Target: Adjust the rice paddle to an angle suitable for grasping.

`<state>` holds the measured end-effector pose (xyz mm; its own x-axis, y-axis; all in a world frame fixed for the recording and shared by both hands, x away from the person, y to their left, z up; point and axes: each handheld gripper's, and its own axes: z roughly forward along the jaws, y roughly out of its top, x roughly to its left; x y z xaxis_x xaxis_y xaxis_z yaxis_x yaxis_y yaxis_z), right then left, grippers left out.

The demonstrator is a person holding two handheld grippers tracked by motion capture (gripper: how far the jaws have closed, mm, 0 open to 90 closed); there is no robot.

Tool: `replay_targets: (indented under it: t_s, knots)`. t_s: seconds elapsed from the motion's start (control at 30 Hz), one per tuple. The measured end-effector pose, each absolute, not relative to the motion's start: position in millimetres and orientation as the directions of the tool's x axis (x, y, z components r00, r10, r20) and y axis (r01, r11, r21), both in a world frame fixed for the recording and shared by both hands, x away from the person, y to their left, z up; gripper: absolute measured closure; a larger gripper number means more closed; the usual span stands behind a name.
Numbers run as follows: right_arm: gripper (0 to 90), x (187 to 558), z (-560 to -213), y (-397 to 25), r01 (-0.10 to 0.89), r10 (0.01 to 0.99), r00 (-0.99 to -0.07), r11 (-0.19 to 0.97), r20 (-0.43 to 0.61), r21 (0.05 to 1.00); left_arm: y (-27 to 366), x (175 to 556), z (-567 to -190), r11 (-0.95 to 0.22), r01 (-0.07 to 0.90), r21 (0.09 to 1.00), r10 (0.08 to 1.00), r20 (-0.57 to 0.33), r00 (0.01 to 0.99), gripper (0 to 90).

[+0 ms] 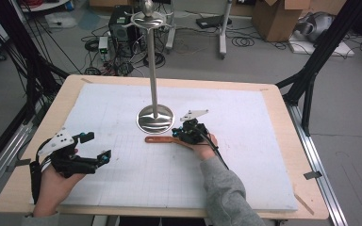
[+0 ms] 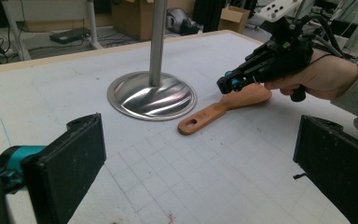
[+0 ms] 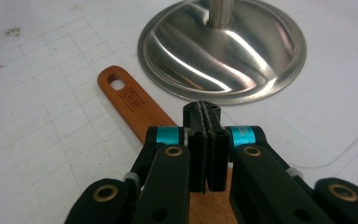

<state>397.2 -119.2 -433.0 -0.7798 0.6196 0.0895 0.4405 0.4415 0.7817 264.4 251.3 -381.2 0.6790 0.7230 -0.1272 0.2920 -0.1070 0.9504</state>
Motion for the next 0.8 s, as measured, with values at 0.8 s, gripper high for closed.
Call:
replay_targets:
  t_s: [0.8]
  knots:
    - [89.8, 404.3, -445.3, -104.0, 0.47, 0.656, -0.753, 0.484, 0.05, 0.738, 253.1, 263.4, -382.6, -0.107, 0.3, 0.948, 0.725, -0.132, 0.676, 2.7]
